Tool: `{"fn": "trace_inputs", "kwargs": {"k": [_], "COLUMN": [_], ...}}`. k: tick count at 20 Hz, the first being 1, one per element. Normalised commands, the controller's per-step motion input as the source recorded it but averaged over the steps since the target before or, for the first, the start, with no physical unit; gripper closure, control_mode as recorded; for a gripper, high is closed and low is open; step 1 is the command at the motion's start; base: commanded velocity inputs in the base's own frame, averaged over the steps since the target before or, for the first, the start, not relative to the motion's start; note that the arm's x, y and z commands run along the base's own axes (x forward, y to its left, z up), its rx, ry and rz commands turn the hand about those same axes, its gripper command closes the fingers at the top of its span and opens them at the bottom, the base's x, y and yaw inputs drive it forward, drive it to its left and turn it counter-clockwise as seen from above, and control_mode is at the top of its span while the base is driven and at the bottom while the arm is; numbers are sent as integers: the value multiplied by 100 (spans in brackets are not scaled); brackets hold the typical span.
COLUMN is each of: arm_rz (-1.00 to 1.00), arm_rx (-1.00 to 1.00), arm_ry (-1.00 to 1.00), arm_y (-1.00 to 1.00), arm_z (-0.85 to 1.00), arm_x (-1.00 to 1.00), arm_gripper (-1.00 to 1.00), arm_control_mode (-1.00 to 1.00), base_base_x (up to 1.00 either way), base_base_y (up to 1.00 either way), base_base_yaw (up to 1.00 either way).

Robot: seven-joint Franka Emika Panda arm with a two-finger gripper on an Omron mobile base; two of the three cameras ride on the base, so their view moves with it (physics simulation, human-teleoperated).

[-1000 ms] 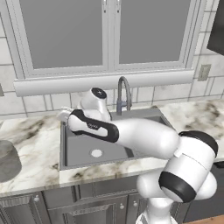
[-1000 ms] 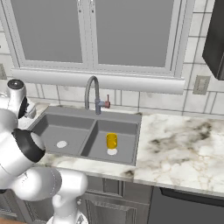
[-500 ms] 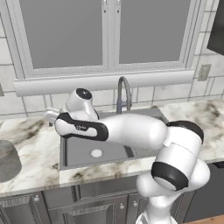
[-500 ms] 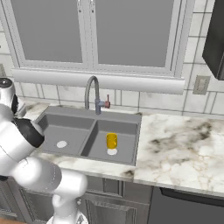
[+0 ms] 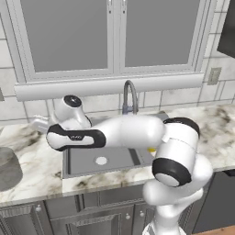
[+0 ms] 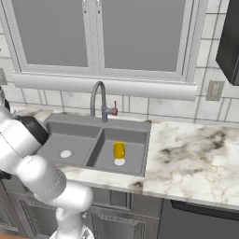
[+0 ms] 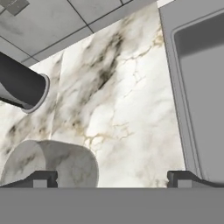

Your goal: Place the jar in the left basin and the mug in the right basin of the sink.

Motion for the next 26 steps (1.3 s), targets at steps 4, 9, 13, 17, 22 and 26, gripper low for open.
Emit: {"fn": "trace_inputs", "kwargs": {"k": [4,9,13,17,22,26], "arm_rz": [0,0,0,0,0,0], "arm_rx": [0,0,0,0,0,0], "arm_ry": [0,0,0,0,0,0], "arm_y": [38,40,32,22,23,14], "arm_z": [0,0,0,-2,-11,-8], "arm_x": [-4,-15,-28,-21,-16,-11], "arm_gripper": [-100,-100,-100,-100,-100,-100], "arm_control_mode": [-100,-100,-100,-100,-100,-100], "base_base_x": [0,0,0,0,0,0], "base_base_y": [0,0,0,0,0,0], "base_base_yaw": [0,0,0,0,0,0]}}
